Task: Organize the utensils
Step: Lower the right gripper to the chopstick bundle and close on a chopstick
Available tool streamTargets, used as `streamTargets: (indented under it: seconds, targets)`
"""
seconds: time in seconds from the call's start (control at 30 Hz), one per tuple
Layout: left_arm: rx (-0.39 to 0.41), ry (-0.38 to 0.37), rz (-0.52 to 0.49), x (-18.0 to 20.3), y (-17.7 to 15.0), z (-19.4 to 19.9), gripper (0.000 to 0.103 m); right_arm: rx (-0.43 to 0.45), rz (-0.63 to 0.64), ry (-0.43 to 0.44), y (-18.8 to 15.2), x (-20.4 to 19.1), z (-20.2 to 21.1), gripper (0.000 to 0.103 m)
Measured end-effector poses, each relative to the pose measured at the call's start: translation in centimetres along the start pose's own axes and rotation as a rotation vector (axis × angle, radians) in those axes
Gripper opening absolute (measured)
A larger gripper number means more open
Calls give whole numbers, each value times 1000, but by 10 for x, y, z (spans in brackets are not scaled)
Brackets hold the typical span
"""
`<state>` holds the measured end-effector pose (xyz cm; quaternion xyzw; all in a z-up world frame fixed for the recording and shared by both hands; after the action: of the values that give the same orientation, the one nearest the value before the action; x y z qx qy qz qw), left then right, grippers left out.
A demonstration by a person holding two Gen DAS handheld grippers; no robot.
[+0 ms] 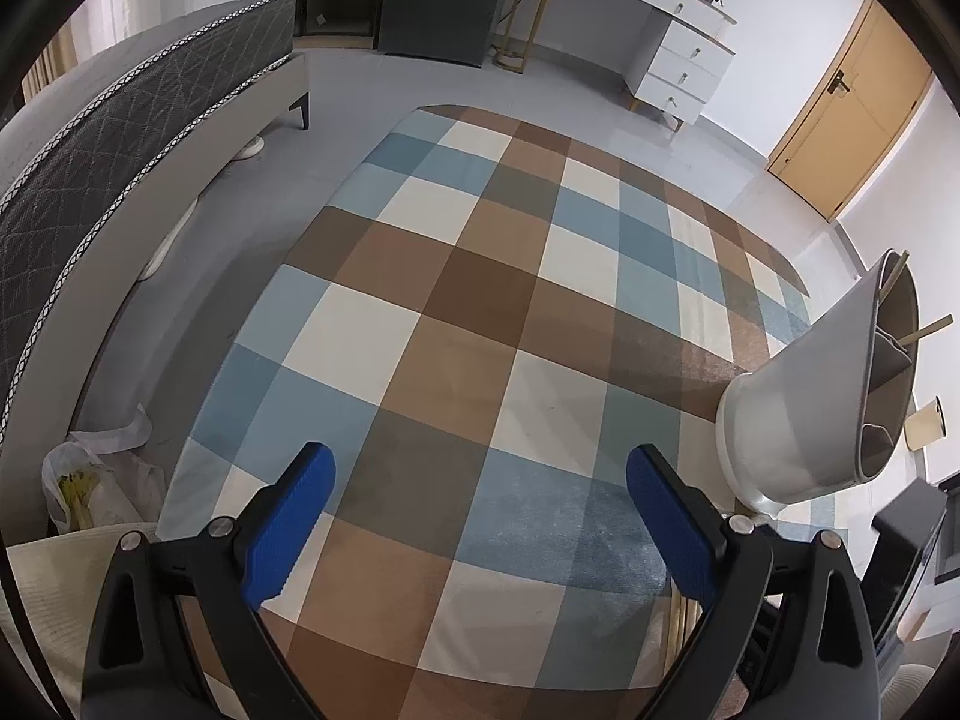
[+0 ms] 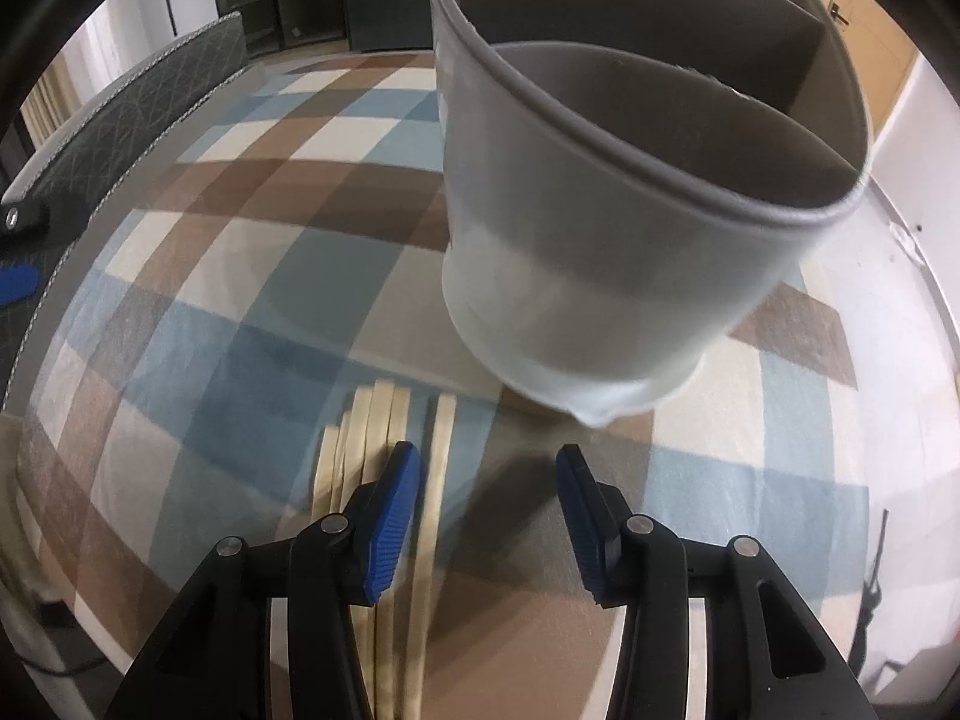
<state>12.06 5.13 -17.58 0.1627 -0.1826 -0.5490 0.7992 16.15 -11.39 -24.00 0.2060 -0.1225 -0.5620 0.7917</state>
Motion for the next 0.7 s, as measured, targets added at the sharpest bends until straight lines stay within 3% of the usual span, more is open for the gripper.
streamTargets:
  seconds: [0.1, 0.17, 0.2, 0.23, 0.27, 0.43, 0.7]
  targets:
    - [-2, 8, -4, -2, 2, -2, 95, 17, -10, 21, 8, -1, -4, 43]
    - [-1, 14, 2, -4, 2, -3, 95, 19, -12, 32, 11, -1, -4, 34]
    - [-2, 11, 3, -4, 2, -3, 95, 21, -5, 37, 12, -2, -4, 17]
    - [-3, 8, -1, -3, 2, -3, 95, 19, 1, 41, 13, -4, -4, 8]
    - [-2, 5, -12, 0, 1, -3, 95, 15, 1, 44, 13, -5, -4, 6]
    - [-15, -8, -73, 15, -12, -4, 95, 67, -44, 83, 17, 0, 12, 6]
    - [-135, -125, -150, 53, -58, -4, 95, 195, -252, 180, 17, 38, 61, 6]
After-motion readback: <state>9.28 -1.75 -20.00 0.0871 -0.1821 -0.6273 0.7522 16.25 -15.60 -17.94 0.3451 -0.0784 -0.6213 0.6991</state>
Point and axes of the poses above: each gripper's, at about its wrist camera, not at the fingertips, and z roughly against the way its jaws point, x to its right, y to its top, the point moved 9 cm from there along -z, roughly the way its jaws point, and after that the axes turned 9 degrees about y, right-handed, at the moved point
